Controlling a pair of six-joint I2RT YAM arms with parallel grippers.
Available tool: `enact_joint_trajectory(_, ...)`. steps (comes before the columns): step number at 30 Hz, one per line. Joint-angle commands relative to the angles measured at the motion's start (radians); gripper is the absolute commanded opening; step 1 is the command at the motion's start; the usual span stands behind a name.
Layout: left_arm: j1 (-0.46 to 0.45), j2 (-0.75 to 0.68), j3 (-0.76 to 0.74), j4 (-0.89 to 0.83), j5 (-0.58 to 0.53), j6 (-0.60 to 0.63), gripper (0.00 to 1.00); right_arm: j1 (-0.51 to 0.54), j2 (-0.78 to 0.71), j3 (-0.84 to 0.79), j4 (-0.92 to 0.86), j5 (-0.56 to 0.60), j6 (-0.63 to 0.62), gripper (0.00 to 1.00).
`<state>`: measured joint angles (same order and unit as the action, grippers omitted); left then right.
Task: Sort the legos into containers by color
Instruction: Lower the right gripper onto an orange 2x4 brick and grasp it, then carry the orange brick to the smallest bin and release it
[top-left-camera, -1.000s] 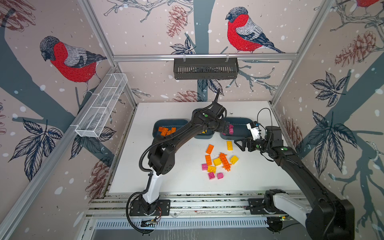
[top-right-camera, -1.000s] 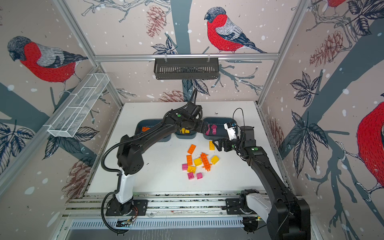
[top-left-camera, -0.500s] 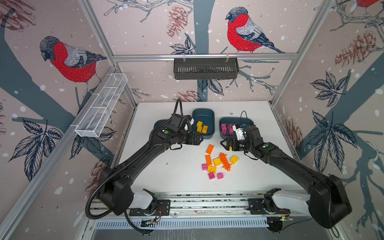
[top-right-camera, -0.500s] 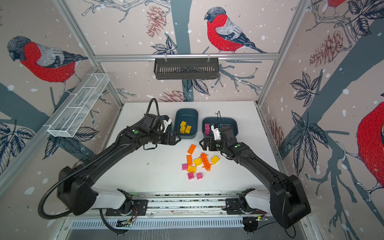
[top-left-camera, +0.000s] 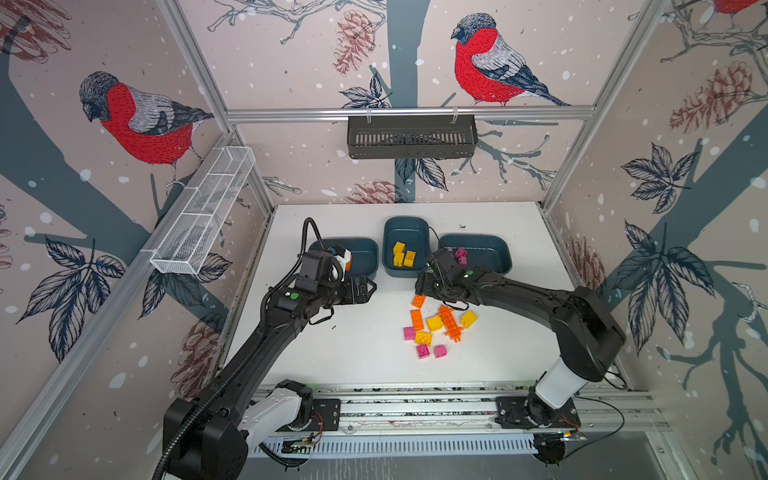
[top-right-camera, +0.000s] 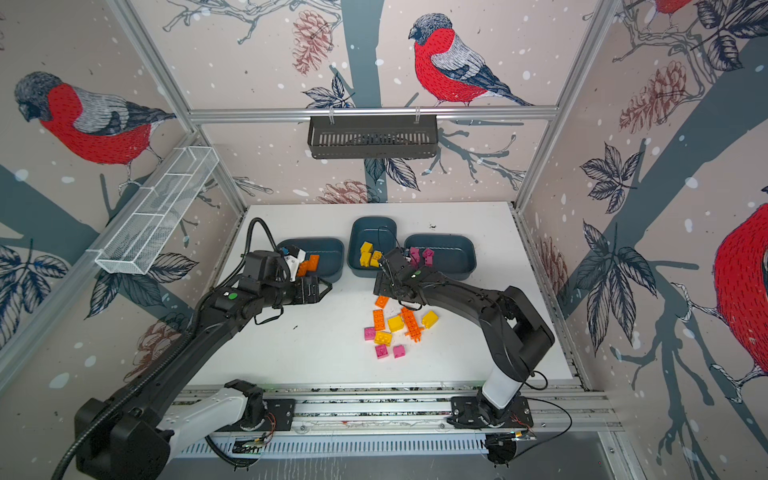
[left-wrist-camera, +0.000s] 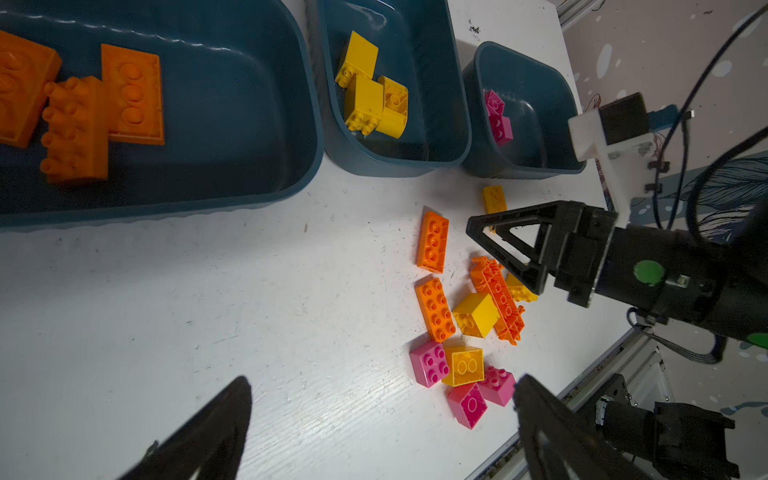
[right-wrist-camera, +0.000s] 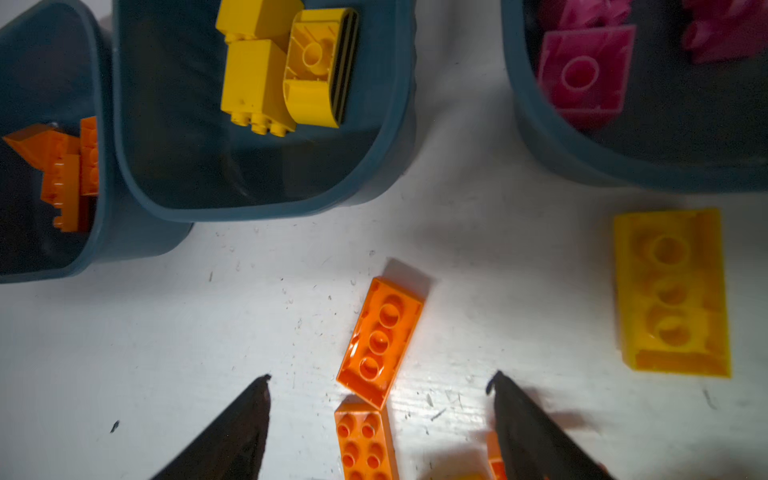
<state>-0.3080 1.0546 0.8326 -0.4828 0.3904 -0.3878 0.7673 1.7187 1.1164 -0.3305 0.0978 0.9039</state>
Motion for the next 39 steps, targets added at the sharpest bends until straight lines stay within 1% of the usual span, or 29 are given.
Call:
enact_joint_trajectory(1, 0.011, -0.016, -0.008, 0.029, 0.021, 0.014, 0.98, 0.023, 0.062, 0.043, -0.062, 0.068, 0.077, 0.8)
enact_joint_trajectory(4, 0.013, -0.022, -0.007, 0.027, 0.01, 0.018, 0.98, 0.043, 0.124, 0.081, -0.085, 0.084, 0.097, 0.76)
enact_joint_trajectory(8, 0.015, -0.025, -0.015, 0.024, 0.002, 0.017, 0.98, 0.068, 0.198, 0.142, -0.14, 0.123, 0.112, 0.67)
enact_joint_trajectory(12, 0.02, -0.032, -0.022, 0.017, -0.008, 0.019, 0.98, 0.086, 0.247, 0.178, -0.155, 0.141, 0.113, 0.64)
enact_joint_trajectory(15, 0.022, -0.036, -0.026, -0.003, -0.039, 0.01, 0.98, 0.103, 0.289, 0.222, -0.205, 0.183, 0.109, 0.57)
enact_joint_trajectory(18, 0.031, -0.048, -0.037, -0.007, -0.043, 0.013, 0.98, 0.119, 0.323, 0.263, -0.246, 0.227, 0.101, 0.52)
enact_joint_trajectory(20, 0.046, -0.053, -0.045, -0.005, -0.031, 0.018, 0.97, 0.124, 0.34, 0.276, -0.255, 0.237, 0.095, 0.45)
enact_joint_trajectory(24, 0.102, -0.06, -0.06, 0.002, 0.019, 0.023, 0.97, 0.124, 0.342, 0.284, -0.259, 0.232, 0.097, 0.28)
enact_joint_trajectory(27, 0.131, -0.061, -0.057, 0.003, 0.042, 0.029, 0.97, 0.124, 0.306, 0.304, -0.242, 0.214, 0.071, 0.22)
enact_joint_trajectory(30, 0.165, -0.058, -0.053, -0.005, 0.06, 0.033, 0.97, 0.135, 0.279, 0.366, -0.234, 0.189, 0.017, 0.21)
enact_joint_trajectory(35, 0.224, -0.055, -0.031, -0.022, 0.101, 0.05, 0.97, 0.172, 0.3, 0.529, -0.218, 0.163, -0.076, 0.21)
enact_joint_trajectory(39, 0.26, -0.045, -0.017, -0.035, 0.123, 0.065, 0.97, 0.174, 0.366, 0.641, -0.132, 0.069, -0.132, 0.21)
